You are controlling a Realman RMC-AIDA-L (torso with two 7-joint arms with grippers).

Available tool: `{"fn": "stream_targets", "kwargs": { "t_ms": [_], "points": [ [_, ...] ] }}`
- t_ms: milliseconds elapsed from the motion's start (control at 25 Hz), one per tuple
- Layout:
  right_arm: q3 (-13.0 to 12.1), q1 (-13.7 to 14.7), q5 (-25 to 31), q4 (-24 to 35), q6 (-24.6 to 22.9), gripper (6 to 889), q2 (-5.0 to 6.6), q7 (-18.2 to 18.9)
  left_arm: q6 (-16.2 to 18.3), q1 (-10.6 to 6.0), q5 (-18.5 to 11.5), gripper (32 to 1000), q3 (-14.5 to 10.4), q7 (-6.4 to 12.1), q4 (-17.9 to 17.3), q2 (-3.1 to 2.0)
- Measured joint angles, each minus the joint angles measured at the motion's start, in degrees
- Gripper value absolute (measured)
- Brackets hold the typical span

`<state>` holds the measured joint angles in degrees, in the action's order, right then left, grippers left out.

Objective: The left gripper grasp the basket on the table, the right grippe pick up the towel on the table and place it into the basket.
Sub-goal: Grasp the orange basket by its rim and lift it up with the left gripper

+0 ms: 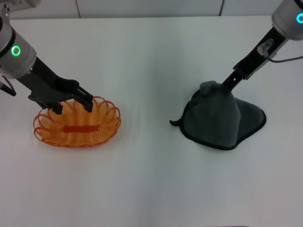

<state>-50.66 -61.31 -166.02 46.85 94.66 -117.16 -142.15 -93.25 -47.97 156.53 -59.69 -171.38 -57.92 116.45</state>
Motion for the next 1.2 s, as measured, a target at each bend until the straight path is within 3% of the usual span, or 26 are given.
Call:
{"fn": "stream_targets", "kwargs": {
  "t_ms": [880, 1080, 1200],
  "points": [
    [-0.14, 0.07, 0.00, -0.44, -0.19, 844, 0.00, 0.22, 0.18, 0.13, 0.44, 836, -0.55, 0.07, 0.00, -0.05],
    [-0.15, 0.24, 0.00, -0.53, -0.39, 844, 0.00, 0.36, 1.52, 1.13, 2.10, 831, -0.78, 0.51, 0.01, -0.82],
    [-0.14, 0.28, 0.00, -1.13, -0.75, 844, 0.00, 0.48, 2.97, 2.25, 4.17, 828, -0.75, 1.00, 0.79, -1.60]
  ]
}}
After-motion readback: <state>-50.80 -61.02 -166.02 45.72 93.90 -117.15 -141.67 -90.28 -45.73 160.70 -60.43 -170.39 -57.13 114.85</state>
